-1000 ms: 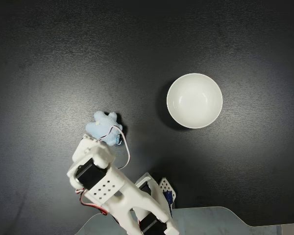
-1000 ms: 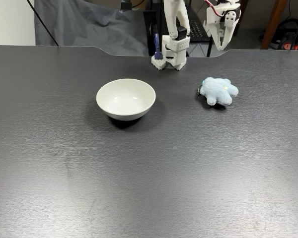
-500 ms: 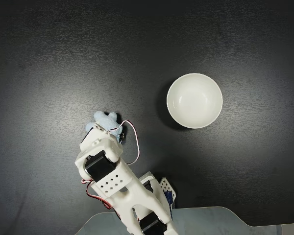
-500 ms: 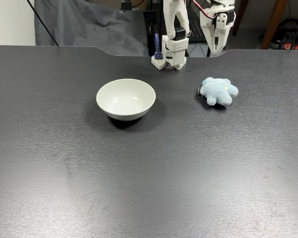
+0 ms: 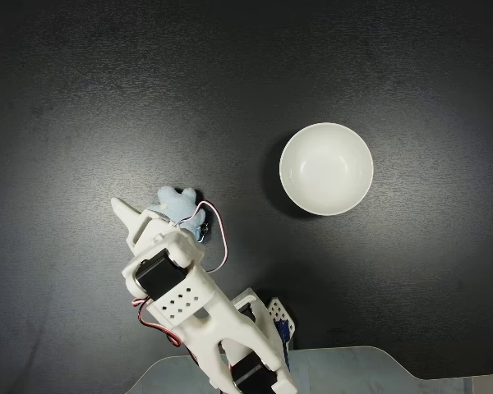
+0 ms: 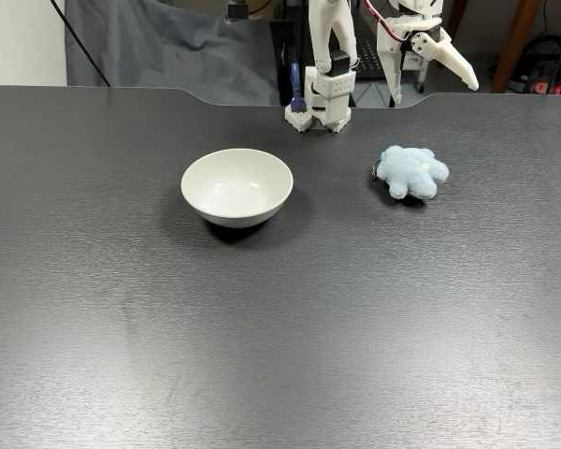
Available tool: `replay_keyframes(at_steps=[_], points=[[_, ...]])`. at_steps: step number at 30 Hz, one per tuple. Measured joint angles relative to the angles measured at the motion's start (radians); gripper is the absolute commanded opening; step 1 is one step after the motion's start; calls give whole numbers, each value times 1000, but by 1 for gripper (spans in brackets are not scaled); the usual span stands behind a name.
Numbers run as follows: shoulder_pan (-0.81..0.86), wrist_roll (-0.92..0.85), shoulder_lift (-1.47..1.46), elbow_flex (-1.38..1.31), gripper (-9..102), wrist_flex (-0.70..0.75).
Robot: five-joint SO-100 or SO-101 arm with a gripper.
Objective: Grasp a skyblue doll and put it in the white bowl.
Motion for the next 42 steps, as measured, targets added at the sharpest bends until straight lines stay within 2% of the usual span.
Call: replay_keyframes(at_steps=[5,22,42], points=[[-6,0,-21,-2,64,6],[-6,5,-457,-2,64,-3],[-6,5,-600,-173,64,-6]])
